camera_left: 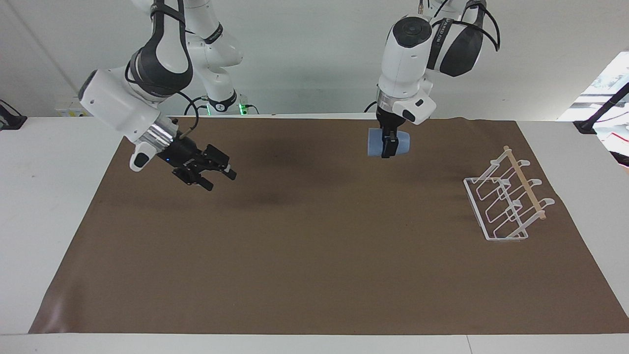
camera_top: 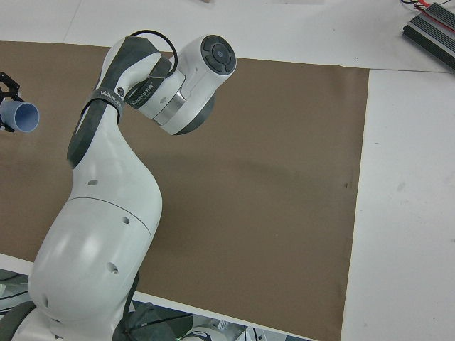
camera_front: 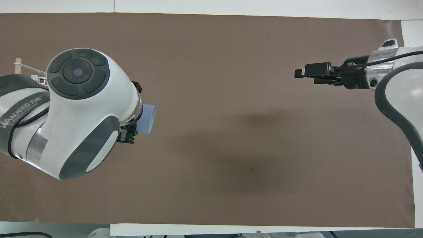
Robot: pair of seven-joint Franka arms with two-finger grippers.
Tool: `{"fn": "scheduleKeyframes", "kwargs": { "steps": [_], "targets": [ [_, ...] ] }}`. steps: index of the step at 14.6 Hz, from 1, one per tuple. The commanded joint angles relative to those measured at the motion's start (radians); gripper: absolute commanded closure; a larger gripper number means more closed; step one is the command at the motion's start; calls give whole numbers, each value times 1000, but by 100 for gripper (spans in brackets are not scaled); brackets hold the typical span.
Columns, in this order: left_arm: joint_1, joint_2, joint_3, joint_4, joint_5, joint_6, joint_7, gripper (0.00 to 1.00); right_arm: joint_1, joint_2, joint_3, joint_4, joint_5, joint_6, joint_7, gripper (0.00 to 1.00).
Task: Hang cup on cup holder
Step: 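Move the cup with the left gripper onto a rack peg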
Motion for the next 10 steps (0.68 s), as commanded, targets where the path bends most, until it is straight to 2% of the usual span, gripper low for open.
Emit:
{"fn": "scheduleKeyframes", "kwargs": {
  "steps": [1,3,5,8,10],
  "targets": [
    [37,-22,-3,-38,233,-63,193,87,-23,3,12,116,-314,-82,28,1],
    [54,17,-3,-84,504,-68,207,92,-28,12,12,240,-470,-210,138,1],
    [89,37,-3,-113,674,-68,201,100,-29,9,10,320,-548,-364,200,1],
    [123,60,-3,-180,913,-66,137,100,-26,-16,-5,444,-648,-576,204,1],
    [135,144,-1,-168,1048,-86,54,100,-28,-11,-3,471,-663,-633,200,1]
  ]
}}
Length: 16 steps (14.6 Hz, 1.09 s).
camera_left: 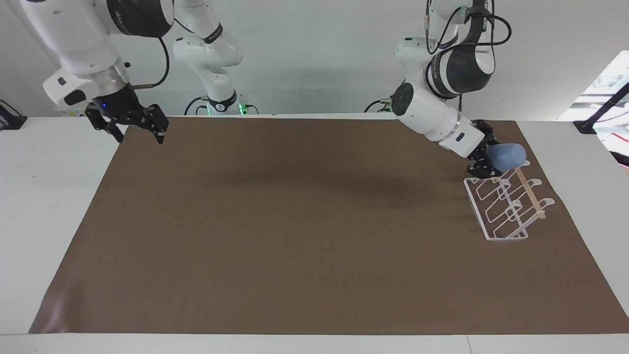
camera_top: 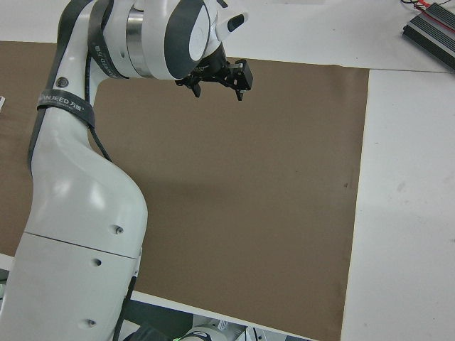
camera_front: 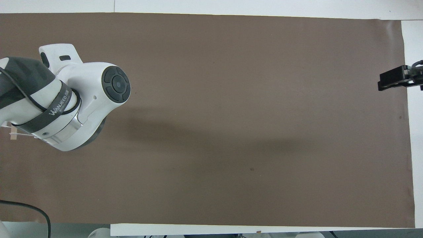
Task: Hang cup on cup holder
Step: 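Move the cup with the left gripper onto a rack peg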
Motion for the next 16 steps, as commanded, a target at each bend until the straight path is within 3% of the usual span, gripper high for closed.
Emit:
{"fn": "scheduleKeyframes", "kwargs": {
  "steps": [1,3,7,16],
  "targets": [
    [16,106,-9,15,161,-52,-104,100,-11,11,11,17,-22,-47,15,1],
    [33,190,-7,50,233,-67,-200,100,-6,-22,11,-48,-20,-39,18,1],
    [72,264,-4,53,316,-66,-323,100,-38,-27,12,-66,56,-51,12,1],
    [105,278,-6,36,313,24,-348,99,-35,-33,12,-66,56,-51,12,1]
  ]
}}
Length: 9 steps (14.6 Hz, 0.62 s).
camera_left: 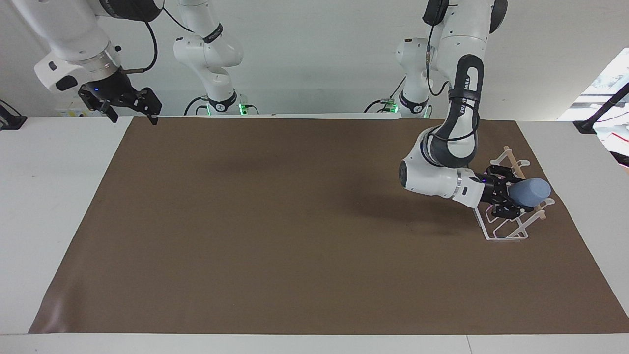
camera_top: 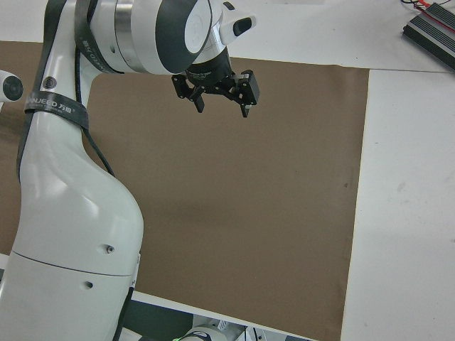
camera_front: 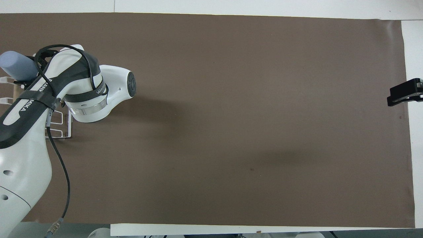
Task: Hang cup on cup holder
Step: 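Move the cup with the left gripper onto a rack peg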
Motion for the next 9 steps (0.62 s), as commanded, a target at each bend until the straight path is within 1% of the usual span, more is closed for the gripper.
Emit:
{"fn": "scheduleKeyframes", "kwargs": {
  "steps": [1,2,3,5,6,7,9],
  "targets": [
    [25,5,-6,-1,3,52,-13,98,-13,-23,9,-26,17,1,11,1],
    [26,5,-8,-3,3,55,-13,93,-13,-23,9,-26,17,1,11,1],
    [27,5,-8,-3,1,59,-14,79,-13,-23,9,-26,17,1,11,1],
    [32,6,-6,5,-14,79,-18,26,-13,-23,9,-26,17,1,11,1],
    [42,8,-6,8,-19,87,-31,8,-13,-23,9,-26,18,1,11,1],
    [47,12,-6,23,-17,104,-47,0,-13,-23,9,-26,18,1,11,1],
    [52,25,-5,49,-10,122,-44,0,-12,-23,9,-26,17,2,11,1]
  ]
}}
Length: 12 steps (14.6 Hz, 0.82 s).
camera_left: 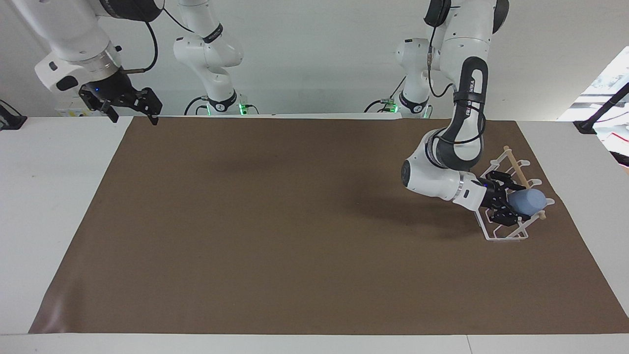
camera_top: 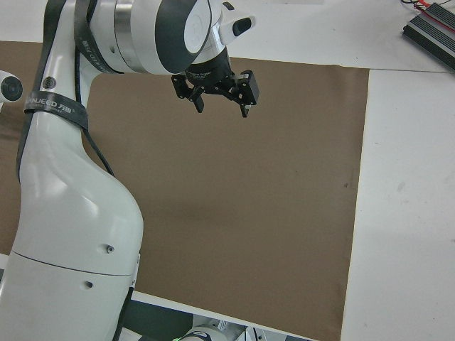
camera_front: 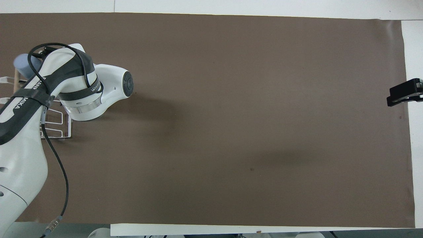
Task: Hang cup on cup holder
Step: 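Move the cup with the left gripper onto a rack peg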
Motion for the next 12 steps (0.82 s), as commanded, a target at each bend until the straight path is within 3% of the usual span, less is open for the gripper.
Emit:
{"fn": "scheduleKeyframes", "kwargs": {
  "steps": [1,7,10,12],
  "targets": [
    [26,21,-7,50,-2,40,-7,0,-13,-23,9,-26,16,1,11,1],
    [5,6,-15,45,-113,-24,25,0,-13,-23,9,-26,16,1,11,1],
    [36,-128,-13,32,-341,118,274,0,-13,-23,9,-26,16,2,11,1],
    [63,-202,-13,30,-453,143,488,0,-13,-23,9,-28,16,1,11,1]
  ]
}}
